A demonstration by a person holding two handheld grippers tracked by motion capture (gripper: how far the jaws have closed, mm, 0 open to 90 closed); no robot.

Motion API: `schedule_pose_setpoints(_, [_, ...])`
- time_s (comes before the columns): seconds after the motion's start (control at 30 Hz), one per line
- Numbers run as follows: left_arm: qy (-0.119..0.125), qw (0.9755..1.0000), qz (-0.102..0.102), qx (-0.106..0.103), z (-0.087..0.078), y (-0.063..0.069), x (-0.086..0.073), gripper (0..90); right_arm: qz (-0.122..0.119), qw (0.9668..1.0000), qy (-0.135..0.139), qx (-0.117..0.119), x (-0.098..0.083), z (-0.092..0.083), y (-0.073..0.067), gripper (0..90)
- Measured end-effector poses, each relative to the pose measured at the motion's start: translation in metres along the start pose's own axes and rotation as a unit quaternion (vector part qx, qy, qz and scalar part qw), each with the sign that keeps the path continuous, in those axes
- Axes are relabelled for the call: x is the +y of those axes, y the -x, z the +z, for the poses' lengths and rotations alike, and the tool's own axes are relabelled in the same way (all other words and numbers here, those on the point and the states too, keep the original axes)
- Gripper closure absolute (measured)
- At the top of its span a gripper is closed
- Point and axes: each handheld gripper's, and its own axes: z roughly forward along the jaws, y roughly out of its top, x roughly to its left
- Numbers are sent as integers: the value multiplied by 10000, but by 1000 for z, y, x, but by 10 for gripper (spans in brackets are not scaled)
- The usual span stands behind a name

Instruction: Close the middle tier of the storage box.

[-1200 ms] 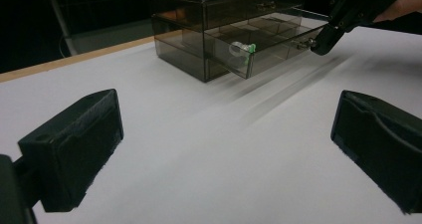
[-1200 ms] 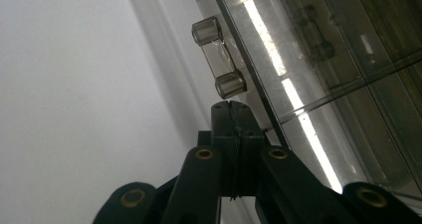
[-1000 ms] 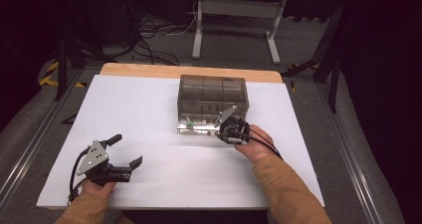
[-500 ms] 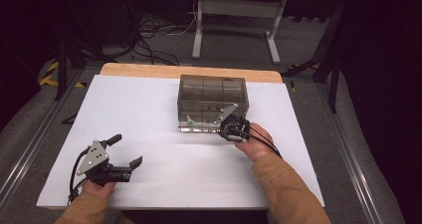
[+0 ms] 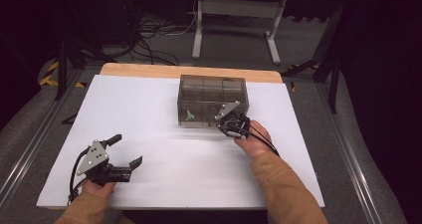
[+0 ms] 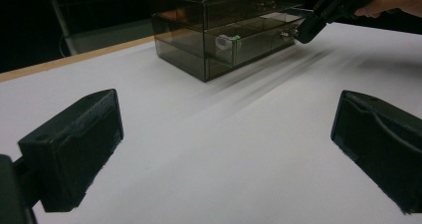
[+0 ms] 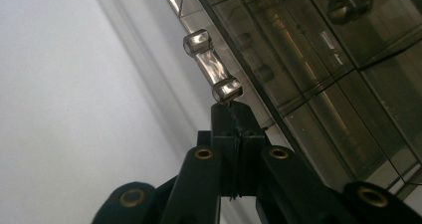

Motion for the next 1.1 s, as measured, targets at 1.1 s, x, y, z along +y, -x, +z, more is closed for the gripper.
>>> schedule_pose_setpoints(1.1, [-6, 10000, 0, -14, 0, 0, 0, 11, 327, 9975, 339, -532, 2, 14, 12, 900])
